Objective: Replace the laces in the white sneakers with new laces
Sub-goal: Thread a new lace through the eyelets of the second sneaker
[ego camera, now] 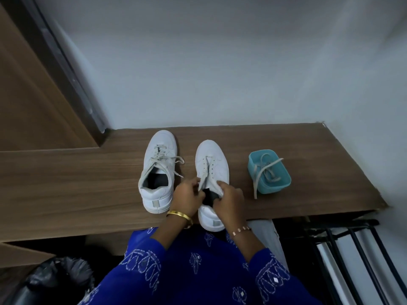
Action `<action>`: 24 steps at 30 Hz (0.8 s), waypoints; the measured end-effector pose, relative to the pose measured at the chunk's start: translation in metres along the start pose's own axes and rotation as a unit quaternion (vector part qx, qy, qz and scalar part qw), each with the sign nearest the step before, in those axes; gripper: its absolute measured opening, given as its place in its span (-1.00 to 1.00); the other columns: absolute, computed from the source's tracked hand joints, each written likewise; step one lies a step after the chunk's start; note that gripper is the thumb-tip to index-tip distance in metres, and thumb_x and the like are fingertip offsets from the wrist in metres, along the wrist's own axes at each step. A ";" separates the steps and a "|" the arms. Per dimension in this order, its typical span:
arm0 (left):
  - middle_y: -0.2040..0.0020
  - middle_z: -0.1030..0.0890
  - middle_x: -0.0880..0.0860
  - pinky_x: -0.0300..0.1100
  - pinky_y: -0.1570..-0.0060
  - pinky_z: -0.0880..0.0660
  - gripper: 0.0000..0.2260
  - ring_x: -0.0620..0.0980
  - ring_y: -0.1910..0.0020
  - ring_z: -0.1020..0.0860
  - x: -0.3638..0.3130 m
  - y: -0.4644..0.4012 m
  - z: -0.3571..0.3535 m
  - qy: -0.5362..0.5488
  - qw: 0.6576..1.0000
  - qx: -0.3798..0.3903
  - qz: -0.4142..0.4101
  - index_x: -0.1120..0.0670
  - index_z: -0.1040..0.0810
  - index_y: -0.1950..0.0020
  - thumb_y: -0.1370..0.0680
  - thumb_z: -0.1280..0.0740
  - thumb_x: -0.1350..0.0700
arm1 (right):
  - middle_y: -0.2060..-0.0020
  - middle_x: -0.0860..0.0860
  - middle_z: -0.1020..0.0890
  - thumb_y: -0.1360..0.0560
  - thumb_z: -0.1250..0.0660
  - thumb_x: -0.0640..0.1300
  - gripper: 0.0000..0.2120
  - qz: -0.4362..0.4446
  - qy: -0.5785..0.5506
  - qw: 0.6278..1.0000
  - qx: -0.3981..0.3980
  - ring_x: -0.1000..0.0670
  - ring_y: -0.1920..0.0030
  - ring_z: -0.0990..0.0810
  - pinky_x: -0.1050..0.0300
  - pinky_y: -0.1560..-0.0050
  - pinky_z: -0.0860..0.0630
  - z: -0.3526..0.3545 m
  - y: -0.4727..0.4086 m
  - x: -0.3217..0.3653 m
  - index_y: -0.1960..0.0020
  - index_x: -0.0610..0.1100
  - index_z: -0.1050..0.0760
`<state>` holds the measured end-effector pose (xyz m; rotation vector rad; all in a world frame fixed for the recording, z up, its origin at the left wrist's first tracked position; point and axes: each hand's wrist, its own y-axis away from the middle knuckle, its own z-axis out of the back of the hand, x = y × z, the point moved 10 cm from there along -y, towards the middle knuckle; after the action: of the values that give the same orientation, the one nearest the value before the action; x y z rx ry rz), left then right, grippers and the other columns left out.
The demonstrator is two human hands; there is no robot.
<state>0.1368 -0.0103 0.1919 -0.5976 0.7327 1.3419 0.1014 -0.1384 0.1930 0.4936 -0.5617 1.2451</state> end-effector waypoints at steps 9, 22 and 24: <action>-0.07 -0.58 0.15 -0.20 -0.05 -0.45 -0.66 0.06 -0.05 -0.56 0.022 0.017 0.012 -0.030 0.999 0.017 0.027 0.17 -0.53 -0.24 -0.46 -0.35 0.22 | -0.12 -0.12 -0.61 -0.45 -0.25 -0.33 -0.60 0.004 -0.052 0.998 0.039 -0.12 -0.08 -0.57 0.19 -0.09 -0.48 -0.014 0.011 0.006 -0.29 -0.18 -0.47; -0.19 -0.53 0.14 -0.25 -0.13 -0.34 -0.68 0.05 -0.17 -0.50 -0.054 -0.005 0.003 -0.023 0.996 0.002 -0.082 0.14 -0.47 -0.29 -0.53 -0.26 0.20 | 0.07 -0.11 -0.61 -0.50 -0.27 -0.25 -0.82 -0.107 -0.136 0.980 -0.100 -0.06 0.07 -0.58 0.06 0.00 -0.54 0.076 -0.045 -0.061 -0.08 -0.24 -0.54; -0.22 -0.53 0.15 -0.25 -0.16 -0.33 -0.68 0.07 -0.21 -0.48 -0.071 -0.007 -0.011 -0.021 0.995 0.023 -0.100 0.19 -0.47 -0.29 -0.54 -0.26 0.19 | 0.08 -0.14 -0.61 -0.51 -0.26 -0.24 -0.83 -0.153 -0.152 0.968 -0.130 -0.11 0.11 -0.60 0.05 0.06 -0.60 0.092 -0.053 -0.087 -0.05 -0.28 -0.54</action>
<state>0.1371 -0.0650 0.2385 -0.5892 0.6508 1.1473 0.1219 -0.2736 0.2057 0.5297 -0.8614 0.7916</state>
